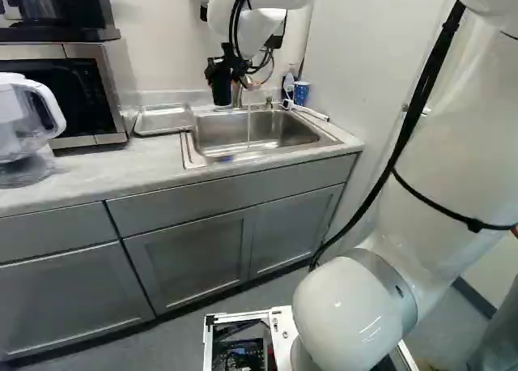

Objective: Rinse the cup and place it in the tray

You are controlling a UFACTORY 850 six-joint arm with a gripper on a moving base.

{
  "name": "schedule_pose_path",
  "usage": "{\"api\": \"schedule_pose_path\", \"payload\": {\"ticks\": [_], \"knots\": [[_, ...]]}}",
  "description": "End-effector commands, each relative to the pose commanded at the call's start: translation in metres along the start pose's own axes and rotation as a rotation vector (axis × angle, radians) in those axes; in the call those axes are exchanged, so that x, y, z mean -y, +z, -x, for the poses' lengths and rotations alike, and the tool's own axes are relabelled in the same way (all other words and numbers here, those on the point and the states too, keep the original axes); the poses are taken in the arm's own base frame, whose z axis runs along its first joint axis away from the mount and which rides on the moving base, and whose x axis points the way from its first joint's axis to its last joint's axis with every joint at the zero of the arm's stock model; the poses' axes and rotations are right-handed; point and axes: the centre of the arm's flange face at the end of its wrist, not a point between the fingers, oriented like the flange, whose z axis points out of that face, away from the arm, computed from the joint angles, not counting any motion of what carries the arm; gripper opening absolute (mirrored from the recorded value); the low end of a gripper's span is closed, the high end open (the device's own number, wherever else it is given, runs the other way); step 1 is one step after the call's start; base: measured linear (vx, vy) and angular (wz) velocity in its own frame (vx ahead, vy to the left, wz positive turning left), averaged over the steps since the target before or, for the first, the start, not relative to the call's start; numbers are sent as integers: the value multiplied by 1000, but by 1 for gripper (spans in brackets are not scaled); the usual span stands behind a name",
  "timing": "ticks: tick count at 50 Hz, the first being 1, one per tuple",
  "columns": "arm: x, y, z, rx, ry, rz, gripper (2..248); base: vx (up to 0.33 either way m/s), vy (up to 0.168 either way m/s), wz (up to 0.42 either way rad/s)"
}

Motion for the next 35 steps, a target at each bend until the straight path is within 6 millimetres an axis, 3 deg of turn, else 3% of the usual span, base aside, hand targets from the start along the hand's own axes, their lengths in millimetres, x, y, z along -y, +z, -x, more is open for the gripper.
{"api": "schedule_pose_path", "payload": {"ticks": [16, 35], "knots": [[1, -14, -13, -37, 32, -6, 124, 0, 0, 0], [1, -14, -13, -37, 32, -6, 124, 0, 0, 0]]}}
